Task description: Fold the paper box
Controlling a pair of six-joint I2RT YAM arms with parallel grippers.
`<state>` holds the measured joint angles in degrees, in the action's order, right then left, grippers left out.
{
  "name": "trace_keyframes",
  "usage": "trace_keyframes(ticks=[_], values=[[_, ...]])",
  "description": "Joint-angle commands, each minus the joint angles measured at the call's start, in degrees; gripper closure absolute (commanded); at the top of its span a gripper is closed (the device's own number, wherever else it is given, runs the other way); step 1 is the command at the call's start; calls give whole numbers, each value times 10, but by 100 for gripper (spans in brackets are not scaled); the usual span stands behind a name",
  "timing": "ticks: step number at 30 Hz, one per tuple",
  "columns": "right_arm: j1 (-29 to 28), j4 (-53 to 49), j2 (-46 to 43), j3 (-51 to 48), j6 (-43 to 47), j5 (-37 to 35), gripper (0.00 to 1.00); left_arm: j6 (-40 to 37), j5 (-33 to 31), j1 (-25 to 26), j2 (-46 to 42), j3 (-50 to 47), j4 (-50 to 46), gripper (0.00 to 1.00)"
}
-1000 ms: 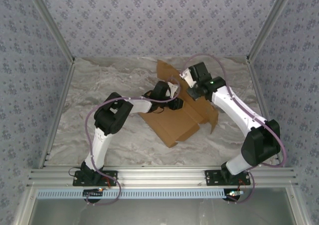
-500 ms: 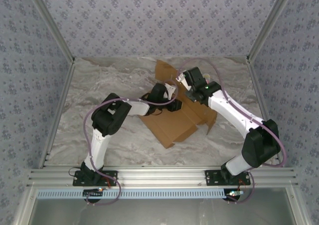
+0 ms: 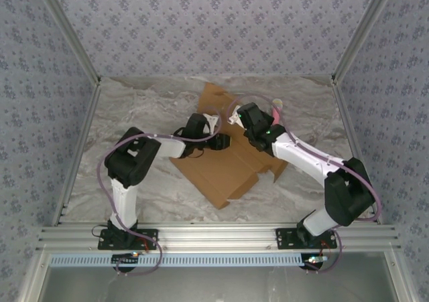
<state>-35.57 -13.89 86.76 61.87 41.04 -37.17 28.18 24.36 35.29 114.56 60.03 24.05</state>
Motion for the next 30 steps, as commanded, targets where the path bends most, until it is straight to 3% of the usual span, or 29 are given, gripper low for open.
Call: trace_keyframes(ticks=[1,13,21,25,30], values=[[-8,74,-13,-16,77,-44,100,12,0,-21,-54,-19,13,49],[-25,253,-22,-90,219,-70,100,24,-16,-115,-184,-67,-50,45],[-19,312,-34,-123,274,-26,100,39,18,-134,-192,-36,-62,43],[-10,262,-48,-107,228,5,100,16,19,-133,-179,-39,-65,41],[25,110,-74,-56,106,93,100,-46,9,-127,-144,-40,-54,39]])
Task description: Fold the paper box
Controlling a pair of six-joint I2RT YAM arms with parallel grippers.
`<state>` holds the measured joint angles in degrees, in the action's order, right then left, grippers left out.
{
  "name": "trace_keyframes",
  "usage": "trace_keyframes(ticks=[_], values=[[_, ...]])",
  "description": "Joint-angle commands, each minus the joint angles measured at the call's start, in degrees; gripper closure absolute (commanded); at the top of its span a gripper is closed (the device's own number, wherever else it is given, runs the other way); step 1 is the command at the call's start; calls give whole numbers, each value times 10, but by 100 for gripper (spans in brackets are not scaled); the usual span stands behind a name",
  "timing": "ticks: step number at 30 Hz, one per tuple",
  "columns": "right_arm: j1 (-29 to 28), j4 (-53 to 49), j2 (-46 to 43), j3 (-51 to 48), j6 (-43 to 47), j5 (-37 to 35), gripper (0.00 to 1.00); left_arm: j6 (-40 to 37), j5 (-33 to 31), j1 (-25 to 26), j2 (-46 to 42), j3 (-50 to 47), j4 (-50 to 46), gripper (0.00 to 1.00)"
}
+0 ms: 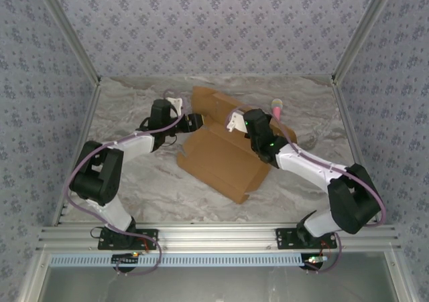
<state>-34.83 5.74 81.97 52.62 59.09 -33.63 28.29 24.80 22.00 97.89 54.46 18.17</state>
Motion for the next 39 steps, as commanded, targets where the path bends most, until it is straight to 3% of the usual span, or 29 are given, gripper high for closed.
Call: trace_keyframes(ticks=[1,7,18,29,39], values=[[25,-110,-29,46,-91,75,100,-61,-1,9,32,23,-1,39],[56,-244,-32,113,-162,147,100,-100,-12,11,49,41,-12,39],[100,-486,-65,291,-283,309,100,-210,-12,18,-21,25,-42,40],[148,-545,-79,340,-320,433,100,-274,-25,19,-38,58,-70,39],[152,-542,-74,344,-325,443,100,-300,-26,29,5,118,-82,40]])
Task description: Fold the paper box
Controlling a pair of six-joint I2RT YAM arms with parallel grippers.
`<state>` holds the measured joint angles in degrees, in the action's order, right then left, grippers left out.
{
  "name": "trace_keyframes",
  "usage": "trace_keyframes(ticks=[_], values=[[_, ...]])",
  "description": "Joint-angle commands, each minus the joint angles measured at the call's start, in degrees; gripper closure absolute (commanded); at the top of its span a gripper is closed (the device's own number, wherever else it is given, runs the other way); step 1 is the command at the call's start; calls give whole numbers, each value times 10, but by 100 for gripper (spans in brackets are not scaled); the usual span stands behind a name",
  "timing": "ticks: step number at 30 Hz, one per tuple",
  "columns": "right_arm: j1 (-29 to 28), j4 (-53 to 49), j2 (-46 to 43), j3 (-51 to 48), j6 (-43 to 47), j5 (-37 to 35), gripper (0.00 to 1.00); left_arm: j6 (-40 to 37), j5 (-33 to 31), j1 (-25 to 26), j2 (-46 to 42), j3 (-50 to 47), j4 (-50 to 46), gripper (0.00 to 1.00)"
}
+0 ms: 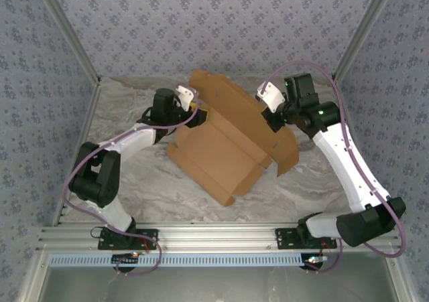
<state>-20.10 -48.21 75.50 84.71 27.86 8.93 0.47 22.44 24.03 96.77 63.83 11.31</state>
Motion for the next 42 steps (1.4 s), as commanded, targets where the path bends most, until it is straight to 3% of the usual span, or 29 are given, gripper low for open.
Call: trace_keyframes(ticks=[1,12,22,29,36,42], values=[[5,-3,-8,23,-14,17,100,-22,-1,10,22,30,-15,40],[10,16,-5,17,-34,7,100,-3,77,39,28,30,1,62],[12,31,-4,1,-42,21,100,-5,92,60,61,41,-5,59],[16,29,-13,-18,-14,6,100,-26,89,57,12,30,-31,55],[10,21,-12,-22,7,25,100,-34,100,16,-90,-4,-27,50],[-1,21,-11,-22,12,35,100,-29,142,-25,-88,54,-36,46]])
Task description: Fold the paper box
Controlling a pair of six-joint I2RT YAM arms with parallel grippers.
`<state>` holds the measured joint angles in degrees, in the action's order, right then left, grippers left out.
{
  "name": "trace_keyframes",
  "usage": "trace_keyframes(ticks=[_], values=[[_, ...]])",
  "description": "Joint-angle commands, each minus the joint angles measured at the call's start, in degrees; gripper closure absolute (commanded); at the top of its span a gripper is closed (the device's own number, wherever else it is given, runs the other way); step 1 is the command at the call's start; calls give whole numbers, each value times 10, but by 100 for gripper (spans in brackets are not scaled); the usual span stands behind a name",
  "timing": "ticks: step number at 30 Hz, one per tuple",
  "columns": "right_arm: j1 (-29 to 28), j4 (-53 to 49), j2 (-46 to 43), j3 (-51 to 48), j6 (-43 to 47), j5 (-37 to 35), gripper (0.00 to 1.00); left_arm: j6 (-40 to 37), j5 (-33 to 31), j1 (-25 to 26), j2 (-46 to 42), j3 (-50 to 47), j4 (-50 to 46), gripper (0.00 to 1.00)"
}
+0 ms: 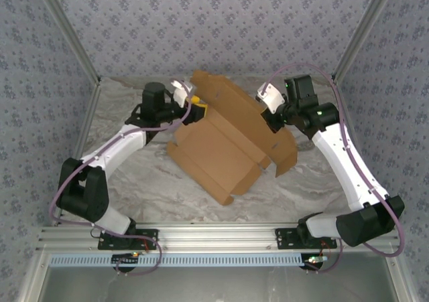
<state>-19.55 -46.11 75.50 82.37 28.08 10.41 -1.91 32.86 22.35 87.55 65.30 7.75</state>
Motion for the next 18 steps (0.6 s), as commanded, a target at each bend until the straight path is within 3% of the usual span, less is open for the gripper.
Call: trace_keyframes(ticks=[1,9,18], values=[[-8,0,-12,1,10,20,100,-8,44,-10,10,54,-7,45],[-19,-1,-8,3,13,17,100,-24,111,-8,64,168,-65,44],[-20,1,3,16,-12,4,100,-64,184,23,66,182,-97,63]])
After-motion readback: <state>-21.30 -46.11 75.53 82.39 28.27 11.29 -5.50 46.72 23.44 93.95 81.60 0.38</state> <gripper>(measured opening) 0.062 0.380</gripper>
